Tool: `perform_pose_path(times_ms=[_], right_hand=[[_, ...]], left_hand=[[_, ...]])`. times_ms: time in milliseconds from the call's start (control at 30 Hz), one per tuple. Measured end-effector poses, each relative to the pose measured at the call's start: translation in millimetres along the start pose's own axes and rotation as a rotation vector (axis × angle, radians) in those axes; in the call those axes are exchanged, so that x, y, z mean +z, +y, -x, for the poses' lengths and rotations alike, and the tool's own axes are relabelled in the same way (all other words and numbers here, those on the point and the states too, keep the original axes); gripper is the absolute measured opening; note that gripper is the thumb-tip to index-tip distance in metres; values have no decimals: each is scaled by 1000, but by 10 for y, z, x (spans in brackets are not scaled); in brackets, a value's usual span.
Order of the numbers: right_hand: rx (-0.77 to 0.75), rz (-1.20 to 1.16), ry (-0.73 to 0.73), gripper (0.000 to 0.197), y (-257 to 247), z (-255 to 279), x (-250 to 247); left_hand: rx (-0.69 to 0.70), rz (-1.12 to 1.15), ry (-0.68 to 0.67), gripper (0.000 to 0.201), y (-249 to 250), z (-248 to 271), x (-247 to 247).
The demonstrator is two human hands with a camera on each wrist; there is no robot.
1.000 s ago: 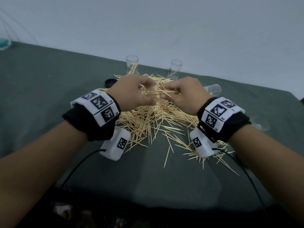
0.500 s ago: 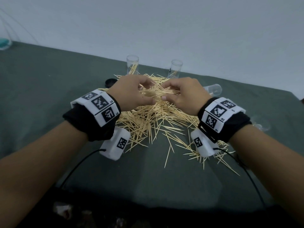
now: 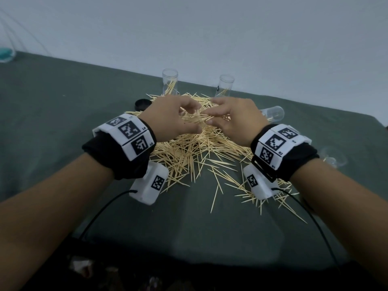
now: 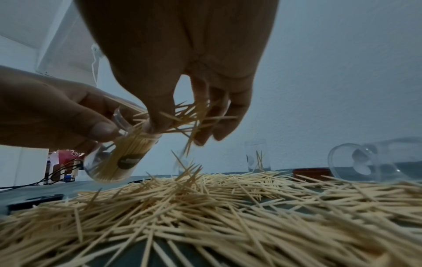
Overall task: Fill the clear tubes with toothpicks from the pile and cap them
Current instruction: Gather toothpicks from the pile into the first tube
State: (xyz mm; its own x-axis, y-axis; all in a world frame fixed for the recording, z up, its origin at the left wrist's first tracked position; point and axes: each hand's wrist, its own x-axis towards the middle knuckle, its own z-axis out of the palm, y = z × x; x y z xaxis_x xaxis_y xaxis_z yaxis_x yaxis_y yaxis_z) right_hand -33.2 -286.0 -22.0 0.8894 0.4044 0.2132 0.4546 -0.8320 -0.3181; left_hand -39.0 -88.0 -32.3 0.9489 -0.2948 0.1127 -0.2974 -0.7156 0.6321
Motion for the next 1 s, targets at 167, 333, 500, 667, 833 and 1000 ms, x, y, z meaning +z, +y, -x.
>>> perform_pose_path(times_ms=[167, 333, 500, 667, 833, 1000], right_hand=[[-70, -15, -9, 22, -13, 22, 5], [-43, 41, -55, 29, -13, 28, 5], [21, -29, -89, 28, 14, -14, 1], [63, -3, -97, 30, 37, -24, -35], [96, 38, -162, 33, -6, -21, -58], [94, -12, -58, 30, -59, -18, -49]], left_hand=[[1, -2, -6, 60, 2, 0, 13], [-21, 8, 4, 59, -28, -12, 23], [-43, -1, 13, 52, -57, -17, 14], [-48, -18, 16, 56, -53, -25, 3], [-32, -46, 31, 56, -37, -11, 13], [-3, -56, 35, 56, -26, -2, 39]])
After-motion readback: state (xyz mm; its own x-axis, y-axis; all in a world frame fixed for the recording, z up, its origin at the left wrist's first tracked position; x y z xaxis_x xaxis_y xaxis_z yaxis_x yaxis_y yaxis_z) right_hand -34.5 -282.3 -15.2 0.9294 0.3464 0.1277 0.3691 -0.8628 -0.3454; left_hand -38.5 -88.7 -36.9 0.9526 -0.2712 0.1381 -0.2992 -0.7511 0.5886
